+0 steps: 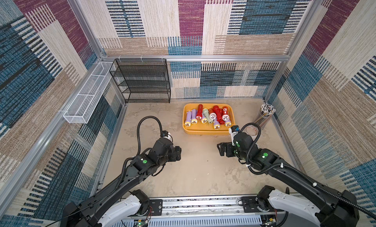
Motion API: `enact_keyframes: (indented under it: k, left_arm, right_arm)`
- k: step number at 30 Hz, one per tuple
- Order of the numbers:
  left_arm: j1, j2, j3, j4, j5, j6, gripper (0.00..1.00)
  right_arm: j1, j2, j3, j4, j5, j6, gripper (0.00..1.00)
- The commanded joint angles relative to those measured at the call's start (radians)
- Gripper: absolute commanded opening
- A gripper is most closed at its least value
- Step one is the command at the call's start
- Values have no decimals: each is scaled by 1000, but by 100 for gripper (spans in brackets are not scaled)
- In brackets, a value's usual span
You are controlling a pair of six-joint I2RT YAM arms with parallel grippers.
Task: Put the flashlights into the storage boxes
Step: Reset both arms
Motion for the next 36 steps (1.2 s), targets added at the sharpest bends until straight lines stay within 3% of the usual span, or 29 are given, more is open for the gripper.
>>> enact_keyframes:
  k: [1, 6, 11, 17, 23, 31, 36]
  left_arm:
    - [-1, -40, -26, 17, -145, -1, 87]
    - [-1, -142, -131, 172, -259, 146, 91]
    - [-1, -203, -202, 275, -339, 274, 96]
    - [4, -115, -246, 445, -433, 416, 99]
    - [29, 43, -238, 655, -549, 591, 100]
    - [241, 185, -210, 798, -408, 612, 99]
    - [327, 307, -207, 856, -415, 625, 99]
  right_arm:
    - [-1, 21, 2, 46, 98, -4, 100]
    - [-2, 75, -2, 56, 212, -3, 100]
    - [-25, 106, -1, 77, 236, -23, 100]
    - [-70, 143, -10, 115, 298, -35, 100]
    - [-80, 126, -77, 286, 344, -177, 100]
    - [-113, 118, -103, 451, 463, -266, 100]
    - [-155, 148, -164, 593, 463, -332, 100]
